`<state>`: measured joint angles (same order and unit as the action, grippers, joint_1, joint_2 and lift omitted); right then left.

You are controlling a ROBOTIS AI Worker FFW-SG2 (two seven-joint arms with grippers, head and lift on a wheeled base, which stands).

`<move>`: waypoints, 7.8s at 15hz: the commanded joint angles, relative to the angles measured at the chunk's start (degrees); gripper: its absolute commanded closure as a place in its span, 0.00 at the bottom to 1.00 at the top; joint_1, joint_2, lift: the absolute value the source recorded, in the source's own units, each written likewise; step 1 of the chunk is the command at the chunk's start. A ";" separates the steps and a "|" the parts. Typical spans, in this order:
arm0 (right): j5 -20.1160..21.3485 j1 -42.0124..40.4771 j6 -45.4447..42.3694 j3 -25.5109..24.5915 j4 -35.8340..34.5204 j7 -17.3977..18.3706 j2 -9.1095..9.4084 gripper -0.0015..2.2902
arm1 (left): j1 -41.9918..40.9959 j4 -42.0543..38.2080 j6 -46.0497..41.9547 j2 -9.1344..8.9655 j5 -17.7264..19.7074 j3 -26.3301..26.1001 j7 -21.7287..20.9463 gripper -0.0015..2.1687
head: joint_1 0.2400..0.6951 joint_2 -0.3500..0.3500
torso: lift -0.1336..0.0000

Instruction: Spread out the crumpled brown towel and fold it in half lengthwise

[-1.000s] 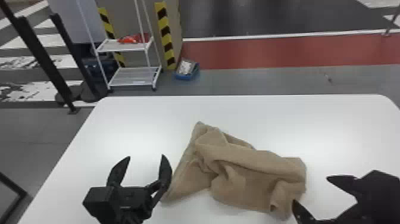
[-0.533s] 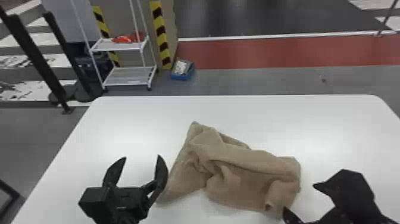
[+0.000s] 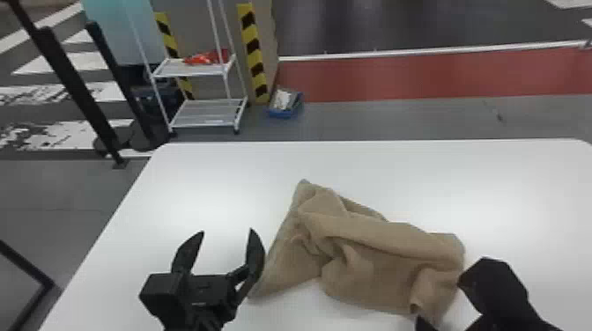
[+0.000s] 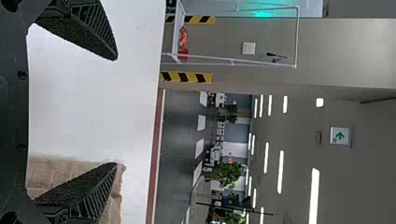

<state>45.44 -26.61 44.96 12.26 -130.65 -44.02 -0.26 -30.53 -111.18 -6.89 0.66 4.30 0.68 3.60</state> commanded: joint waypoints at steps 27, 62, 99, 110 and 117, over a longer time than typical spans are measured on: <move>-10.64 20.11 0.35 -31.95 5.58 -0.71 -3.16 0.62 | 2.14 1.94 0.53 0.74 0.71 -0.15 0.00 0.03 | 1.00 0.31 | 0.07; 10.37 19.93 -4.04 21.93 23.60 1.13 0.32 0.10 | 3.46 -2.11 5.62 6.37 7.56 7.85 -0.88 0.03 | 1.00 1.00 | 0.07; -15.74 28.28 -3.69 18.68 22.20 14.84 0.32 0.42 | 2.66 -2.46 5.45 5.40 7.38 7.59 -0.88 0.03 | 1.00 1.00 | 0.07; -44.39 29.86 -32.52 5.23 28.70 20.91 0.32 0.42 | 2.31 -2.55 5.27 5.93 7.65 8.29 -0.88 0.03 | 1.00 1.00 | 0.07; -22.94 32.06 -5.80 6.37 30.28 44.46 0.32 0.31 | 2.58 -2.19 5.45 6.02 7.56 8.11 -1.23 0.03 | 1.00 0.94 | 0.07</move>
<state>18.95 4.73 32.79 18.11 -101.21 -2.47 -0.09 -27.95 -113.50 -1.46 6.65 11.96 8.81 2.37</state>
